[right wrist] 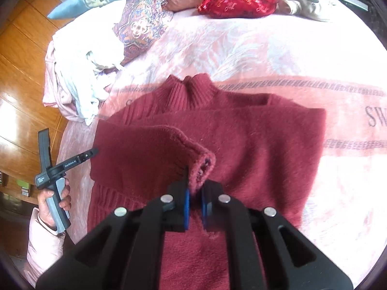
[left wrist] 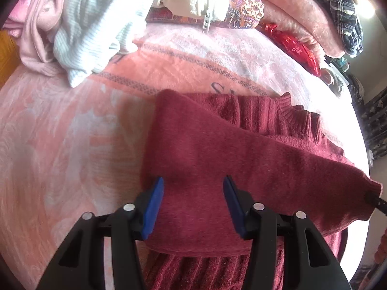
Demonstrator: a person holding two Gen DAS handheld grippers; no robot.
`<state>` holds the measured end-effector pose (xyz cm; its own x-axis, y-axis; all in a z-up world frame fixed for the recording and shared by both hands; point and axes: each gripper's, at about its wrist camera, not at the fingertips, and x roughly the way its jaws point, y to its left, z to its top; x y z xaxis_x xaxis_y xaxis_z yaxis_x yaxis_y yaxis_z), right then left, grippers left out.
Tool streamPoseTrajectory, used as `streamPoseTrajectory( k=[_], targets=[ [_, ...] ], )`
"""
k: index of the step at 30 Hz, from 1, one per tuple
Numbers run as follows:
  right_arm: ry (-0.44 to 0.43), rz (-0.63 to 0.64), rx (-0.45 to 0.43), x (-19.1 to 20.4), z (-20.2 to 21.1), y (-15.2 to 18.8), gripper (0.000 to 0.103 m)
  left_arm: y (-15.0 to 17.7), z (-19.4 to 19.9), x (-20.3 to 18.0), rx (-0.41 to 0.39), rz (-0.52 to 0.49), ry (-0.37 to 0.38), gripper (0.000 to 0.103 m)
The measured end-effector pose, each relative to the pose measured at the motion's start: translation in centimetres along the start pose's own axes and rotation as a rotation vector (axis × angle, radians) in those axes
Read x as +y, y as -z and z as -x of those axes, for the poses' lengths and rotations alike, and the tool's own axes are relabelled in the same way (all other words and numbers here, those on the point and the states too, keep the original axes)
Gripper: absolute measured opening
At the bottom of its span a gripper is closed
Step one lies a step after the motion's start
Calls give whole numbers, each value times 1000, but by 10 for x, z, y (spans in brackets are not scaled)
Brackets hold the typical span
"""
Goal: Fold small clothes
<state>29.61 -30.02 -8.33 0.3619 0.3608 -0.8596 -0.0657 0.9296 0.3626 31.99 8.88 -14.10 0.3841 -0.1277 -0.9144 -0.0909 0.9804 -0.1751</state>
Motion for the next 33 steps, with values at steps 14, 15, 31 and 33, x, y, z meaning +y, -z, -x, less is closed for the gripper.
streamPoseTrajectory(
  k=[14, 15, 31, 33],
  targets=[
    [75, -156, 111, -86, -55, 20, 9, -1, -51, -10, 57, -43, -123, 65],
    [75, -145, 108, -83, -51, 20, 14, -2, -50, -10, 58, -47, -118, 65],
    [76, -112, 114, -69, -31, 41, 6, 35, -6, 18, 50, -82, -46, 65],
    [54, -131, 93, -72, -22, 41, 5, 36, -14, 15, 69, -86, -62, 66]
  ],
)
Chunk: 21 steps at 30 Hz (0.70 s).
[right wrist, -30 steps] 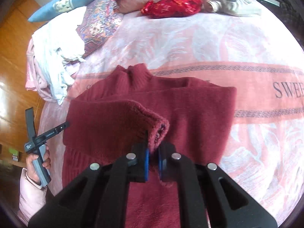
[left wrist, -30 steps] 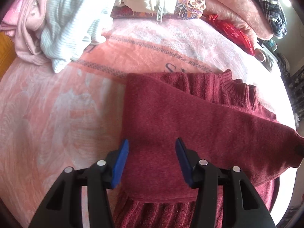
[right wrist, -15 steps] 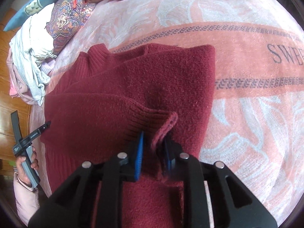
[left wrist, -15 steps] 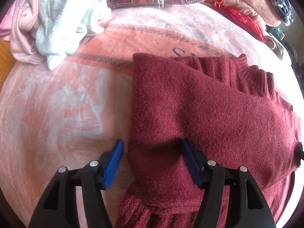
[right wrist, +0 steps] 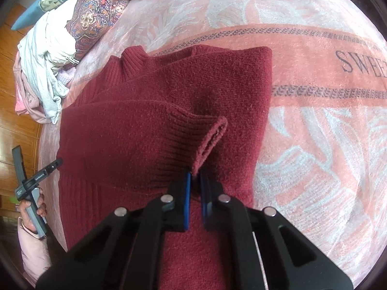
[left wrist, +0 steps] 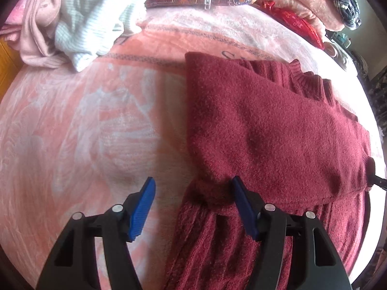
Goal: Fold small clothes
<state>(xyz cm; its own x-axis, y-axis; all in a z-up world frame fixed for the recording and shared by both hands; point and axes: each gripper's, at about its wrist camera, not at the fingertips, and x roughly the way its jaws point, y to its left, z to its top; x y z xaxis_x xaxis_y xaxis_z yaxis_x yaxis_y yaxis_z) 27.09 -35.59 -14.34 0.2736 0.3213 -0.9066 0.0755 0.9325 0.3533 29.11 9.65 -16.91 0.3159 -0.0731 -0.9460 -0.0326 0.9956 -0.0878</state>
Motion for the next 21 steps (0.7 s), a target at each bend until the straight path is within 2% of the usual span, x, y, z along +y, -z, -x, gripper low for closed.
streamPoseTrajectory(
  k=[3, 8, 14, 17, 18, 19, 21],
  targets=[
    [3, -13, -1, -7, 2, 1, 5, 0, -8, -1, 13, 12, -16, 66],
    [43, -21, 24, -12, -20, 3, 5, 5, -16, -4, 8, -14, -42, 67],
    [37, -51, 29, -17, -27, 2, 4, 5, -21, -4, 8, -10, -43, 71],
    [24, -44, 21, -14, -19, 3, 7, 5, -21, -5, 4, -5, -49, 71],
    [8, -44, 8, -13, -11, 5, 13, 5, -19, -5, 3, 0, -44, 71],
    [-4, -40, -4, -12, -2, 9, 23, 7, -14, -4, -1, 6, -36, 70],
    [20, -9, -21, -8, 16, 20, 37, 12, 2, -1, -22, 7, -17, 69]
  ],
)
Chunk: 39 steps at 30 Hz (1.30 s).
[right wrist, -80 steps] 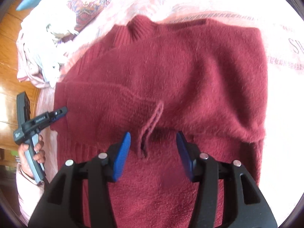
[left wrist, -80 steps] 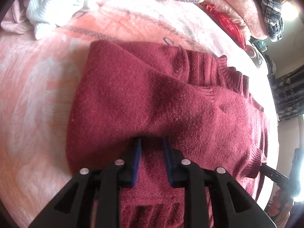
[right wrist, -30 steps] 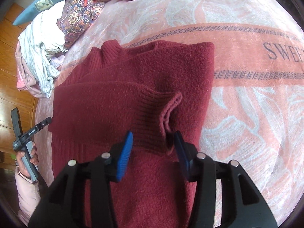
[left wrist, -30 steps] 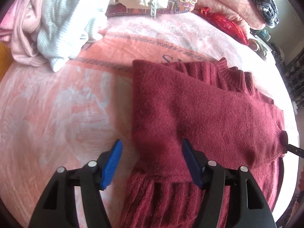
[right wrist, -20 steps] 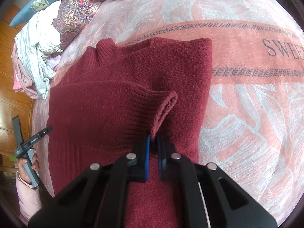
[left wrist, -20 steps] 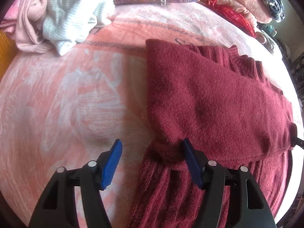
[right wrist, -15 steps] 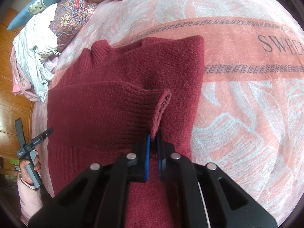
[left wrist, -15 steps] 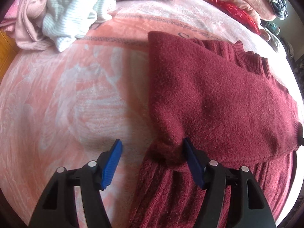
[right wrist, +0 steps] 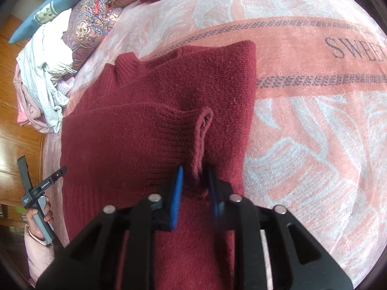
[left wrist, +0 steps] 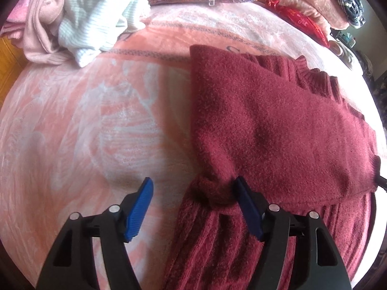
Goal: Fold small clothes
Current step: 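Open the right gripper and withdraw from the folded sleeve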
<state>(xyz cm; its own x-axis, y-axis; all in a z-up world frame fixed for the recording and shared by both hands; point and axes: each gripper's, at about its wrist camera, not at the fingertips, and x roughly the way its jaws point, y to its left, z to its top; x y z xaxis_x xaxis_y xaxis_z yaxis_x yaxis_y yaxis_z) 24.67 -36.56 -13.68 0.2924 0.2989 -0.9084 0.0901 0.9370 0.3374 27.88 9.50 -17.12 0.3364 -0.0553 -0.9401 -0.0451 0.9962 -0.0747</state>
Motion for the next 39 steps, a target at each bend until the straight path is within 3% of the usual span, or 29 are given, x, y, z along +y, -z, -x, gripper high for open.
streamPoseTrajectory(
  k=[7, 10, 14, 15, 17, 18, 19, 20, 21, 22, 25, 30, 33, 35, 36, 37, 39],
  targets=[
    [33, 54, 55, -10, 25, 76, 53, 59, 40, 3, -20, -141, -13, 69],
    [41, 64, 107, -14, 20, 111, 56, 85, 43, 7, 11, -149, 28, 69],
    [43, 71, 139, -17, 10, 140, 56, 104, 34, 10, 46, -147, 22, 69],
    [56, 81, 131, -16, 11, 142, 52, 106, 30, 10, 64, -136, 38, 67],
    [69, 87, 122, -14, 13, 144, 33, 108, 23, 11, 87, -121, 58, 64],
    [27, 72, 129, -15, 14, 142, 13, 109, 21, 12, 87, -116, 53, 59],
    [3, 55, 132, -16, 16, 141, 6, 108, 21, 14, 89, -105, 57, 47],
    [-1, 50, 125, -16, 20, 139, 5, 108, 23, 15, 93, -88, 72, 38],
    [-5, 52, 117, -17, 24, 138, 5, 106, 24, 18, 100, -68, 88, 17],
    [-10, 49, 111, -19, 28, 139, 5, 105, 25, 22, 109, -48, 97, 9],
    [10, 38, 117, -29, 31, 146, 5, 106, 32, 33, 102, -23, 102, 6],
    [11, -12, 147, -44, 11, 148, 4, 116, 26, 38, 98, -44, 87, 6],
    [36, 21, 135, -35, 13, 147, 7, 116, 29, 33, 95, -62, 67, 8],
    [31, 20, 125, -29, 16, 148, 19, 116, 32, 29, 92, -76, 54, 22],
    [23, 18, 123, -27, 17, 151, 22, 118, 33, 27, 97, -81, 51, 42],
    [23, 18, 121, -27, 20, 155, 24, 121, 37, 27, 94, -86, 47, 54],
    [16, 16, 123, -25, 25, 166, 29, 130, 45, 27, 85, -103, 29, 61]
  ],
)
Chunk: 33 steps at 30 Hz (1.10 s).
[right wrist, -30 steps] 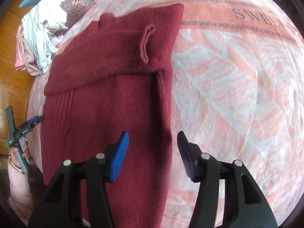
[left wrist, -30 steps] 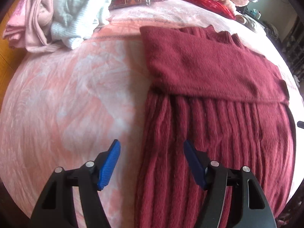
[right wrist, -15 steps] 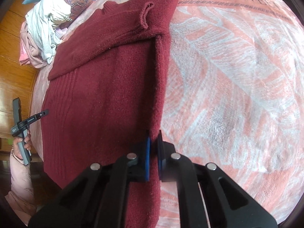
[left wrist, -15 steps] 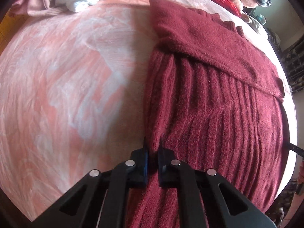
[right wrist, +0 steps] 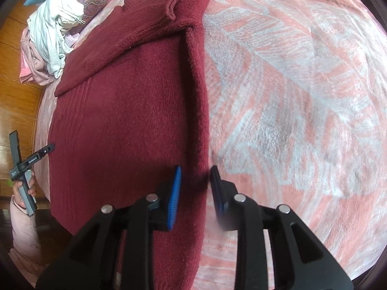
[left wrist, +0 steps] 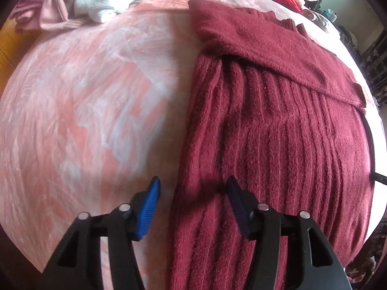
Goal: Fold small clothes
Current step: 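Open the right gripper and withdraw from the folded sleeve, then grasp the ribbed hem of the maroon sweater with both grippers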
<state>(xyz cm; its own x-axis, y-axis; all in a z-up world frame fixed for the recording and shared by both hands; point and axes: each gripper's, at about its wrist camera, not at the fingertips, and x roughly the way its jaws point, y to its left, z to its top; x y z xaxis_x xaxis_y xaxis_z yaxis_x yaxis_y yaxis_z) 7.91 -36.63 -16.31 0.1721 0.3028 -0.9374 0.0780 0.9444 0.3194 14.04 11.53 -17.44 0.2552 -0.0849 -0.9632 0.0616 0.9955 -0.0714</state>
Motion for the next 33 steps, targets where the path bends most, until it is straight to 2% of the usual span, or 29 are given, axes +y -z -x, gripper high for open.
streamPoseTrajectory(
  k=[6, 13, 24, 28, 32, 33],
  targets=[
    [-33, 1, 25, 0, 10, 49, 36, 45, 16, 8, 22, -11, 0, 62],
    [-37, 11, 77, 6, 9, 106, 38, 96, 26, 17, 54, -4, 13, 63],
    [-28, 29, 101, 16, 7, 132, 41, 131, 31, 10, 76, -13, 29, 63],
    [-61, 45, 118, 23, 3, 141, 43, 144, 36, 4, 98, -15, 67, 62],
    [-65, 63, 117, 31, 0, 147, 45, 158, 40, -4, 106, -25, 70, 52],
    [-62, 67, 112, 32, 0, 148, 44, 160, 42, -5, 107, -19, 80, 43]
  ],
)
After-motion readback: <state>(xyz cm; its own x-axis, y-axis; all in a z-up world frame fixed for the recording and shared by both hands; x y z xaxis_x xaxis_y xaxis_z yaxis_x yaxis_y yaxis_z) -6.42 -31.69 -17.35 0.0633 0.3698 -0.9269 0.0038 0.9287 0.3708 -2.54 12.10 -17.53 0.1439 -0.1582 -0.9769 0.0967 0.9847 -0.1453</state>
